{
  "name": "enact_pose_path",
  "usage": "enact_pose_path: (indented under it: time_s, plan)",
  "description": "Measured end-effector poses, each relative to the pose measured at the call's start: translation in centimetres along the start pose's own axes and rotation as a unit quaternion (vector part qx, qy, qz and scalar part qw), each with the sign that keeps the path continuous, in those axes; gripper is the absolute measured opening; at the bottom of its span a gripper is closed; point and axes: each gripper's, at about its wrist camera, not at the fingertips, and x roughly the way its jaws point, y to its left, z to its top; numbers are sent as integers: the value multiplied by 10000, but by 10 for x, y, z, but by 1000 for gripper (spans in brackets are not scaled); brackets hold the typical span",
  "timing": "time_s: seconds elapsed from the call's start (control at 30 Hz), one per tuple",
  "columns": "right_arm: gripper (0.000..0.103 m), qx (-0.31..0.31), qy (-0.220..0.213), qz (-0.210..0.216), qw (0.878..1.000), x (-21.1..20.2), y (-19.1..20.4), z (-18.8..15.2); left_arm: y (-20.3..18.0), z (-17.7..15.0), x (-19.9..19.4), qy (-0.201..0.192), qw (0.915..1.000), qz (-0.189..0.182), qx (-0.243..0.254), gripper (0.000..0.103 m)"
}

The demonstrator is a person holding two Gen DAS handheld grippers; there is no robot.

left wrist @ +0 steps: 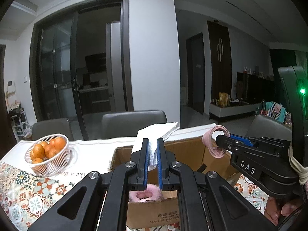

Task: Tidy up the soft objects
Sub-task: 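Carry the towel and hair tie over the box and release both inside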

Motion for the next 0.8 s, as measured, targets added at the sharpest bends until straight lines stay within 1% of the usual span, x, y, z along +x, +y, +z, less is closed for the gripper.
enact_pose_path:
  time_s: [0.33,0.47,0.57,0.6,0.63,0.67,0.7,0.73,0.8]
  plan:
    - [13,-23,458,3,9989,43,-6,-3,-6,-11,35,435,9990,18,76,10]
    - [13,-28,561,3,9984,49,-8,-5,-8,-13,39,561,9984,-1,81,11]
    - [15,-43,637,7,9980,51,-10,-6,-8,-14,39,596,9982,-12,69,12]
    - [23,-35,665,21,9978,51,-10,-6,-8,-14,39,599,9982,-17,74,16]
    - [35,-7,672,32,9977,51,-10,-6,-8,-13,38,600,9982,-14,78,18]
    - [40,7,667,35,9978,50,-10,-6,-6,-12,36,593,9982,3,81,24]
    - [42,3,667,28,9978,49,-10,-6,-6,-12,35,581,9983,20,82,27]
    - [42,-9,662,18,9978,48,-10,-6,-5,-11,32,567,9984,36,77,28]
    - [42,16,642,5,9979,43,-10,-6,-2,-10,29,572,9984,-13,44,40]
